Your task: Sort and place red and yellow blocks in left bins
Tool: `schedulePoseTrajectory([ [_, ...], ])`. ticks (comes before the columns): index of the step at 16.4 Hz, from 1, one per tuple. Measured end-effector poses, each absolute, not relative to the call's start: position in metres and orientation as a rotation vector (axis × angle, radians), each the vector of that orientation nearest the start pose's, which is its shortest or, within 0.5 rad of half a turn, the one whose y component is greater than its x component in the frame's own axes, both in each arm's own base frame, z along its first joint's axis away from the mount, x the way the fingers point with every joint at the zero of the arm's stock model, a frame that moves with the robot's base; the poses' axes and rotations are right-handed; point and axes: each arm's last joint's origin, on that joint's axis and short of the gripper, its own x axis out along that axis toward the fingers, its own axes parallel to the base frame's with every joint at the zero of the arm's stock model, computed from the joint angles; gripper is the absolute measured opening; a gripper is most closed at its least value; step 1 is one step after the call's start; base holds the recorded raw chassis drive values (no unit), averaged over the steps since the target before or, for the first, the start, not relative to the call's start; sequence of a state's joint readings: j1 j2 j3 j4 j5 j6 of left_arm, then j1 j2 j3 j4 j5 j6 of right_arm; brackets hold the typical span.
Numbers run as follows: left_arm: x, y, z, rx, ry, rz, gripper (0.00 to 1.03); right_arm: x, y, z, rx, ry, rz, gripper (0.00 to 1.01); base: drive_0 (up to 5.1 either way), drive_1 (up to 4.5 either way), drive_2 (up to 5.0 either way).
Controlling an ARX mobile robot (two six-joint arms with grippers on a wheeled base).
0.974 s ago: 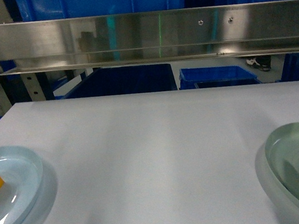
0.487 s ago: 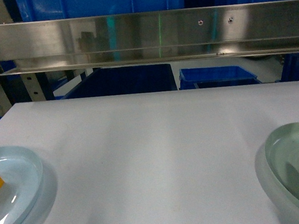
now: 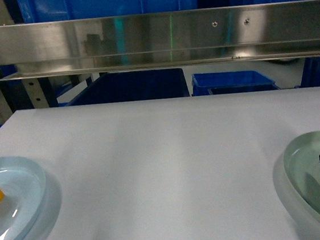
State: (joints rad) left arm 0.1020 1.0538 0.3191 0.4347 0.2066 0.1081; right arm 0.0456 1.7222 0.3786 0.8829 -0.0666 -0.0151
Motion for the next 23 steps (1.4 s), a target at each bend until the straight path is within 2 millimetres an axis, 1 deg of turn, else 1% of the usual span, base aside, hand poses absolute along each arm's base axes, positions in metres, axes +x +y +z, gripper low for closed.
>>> schedulePoseTrajectory([
  [2,0.203,0.015,0.185,0.061,0.291,-0.12,0.98,0.261,0.014,0.094,-0.012,0.453,0.106,0.98,0.0,0.0,0.0],
  [3,0.203,0.015,0.185,0.061,0.291,-0.12,0.98,0.261,0.014,0.093,-0.009,0.453,0.105,0.9,0.0,0.0,0.0],
  [7,0.203,0.015,0.185,0.061,0.291,-0.12,0.98,0.263,0.014,0.093,-0.01,0.438,0.103,0.53,0.0,0.0,0.0],
  [9,0.203,0.015,0.185,0.061,0.291,-0.12,0.98,0.263,0.014,0.091,-0.009,0.442,0.105,0.33,0.0,0.0,0.0],
  [10,0.203,0.015,0.185,0.061,0.29,-0.12,0.98,0.264,0.013,0.092,-0.011,0.44,0.111,0.29,0.0,0.0,0.0],
  [14,0.203,0.015,0.185,0.061,0.291,-0.12,0.98,0.265,0.007,0.093,-0.009,0.435,0.107,0.29,0.0,0.0,0.0],
  [16,0.203,0.015,0.185,0.061,0.291,-0.12,0.98,0.266,0.008,0.095,-0.008,0.411,0.116,0.29,0.0,0.0,0.0],
  [18,0.203,0.015,0.185,0.061,0.291,-0.12,0.98,0.265,0.012,0.105,-0.01,0.394,0.116,0.29,0.0,0.0,0.0],
  [19,0.203,0.015,0.185,0.061,0.291,-0.12,0.98,0.264,0.017,0.116,-0.013,0.373,0.126,0.29,0.0,0.0,0.0],
  [21,0.203,0.015,0.185,0.061,0.291,-0.12,0.98,0.264,0.028,0.154,-0.013,0.266,0.143,0.29,0.0,0.0,0.0],
  [22,0.203,0.015,0.185,0.061,0.291,-0.12,0.98,0.26,0.031,0.176,0.004,0.212,0.146,0.29,0.0,0.0,0.0],
  [23,0.203,0.015,0.185,0.061,0.291,-0.12,0.98,0.251,0.03,0.194,0.024,0.17,0.146,0.29,0.0,0.0,0.0],
])
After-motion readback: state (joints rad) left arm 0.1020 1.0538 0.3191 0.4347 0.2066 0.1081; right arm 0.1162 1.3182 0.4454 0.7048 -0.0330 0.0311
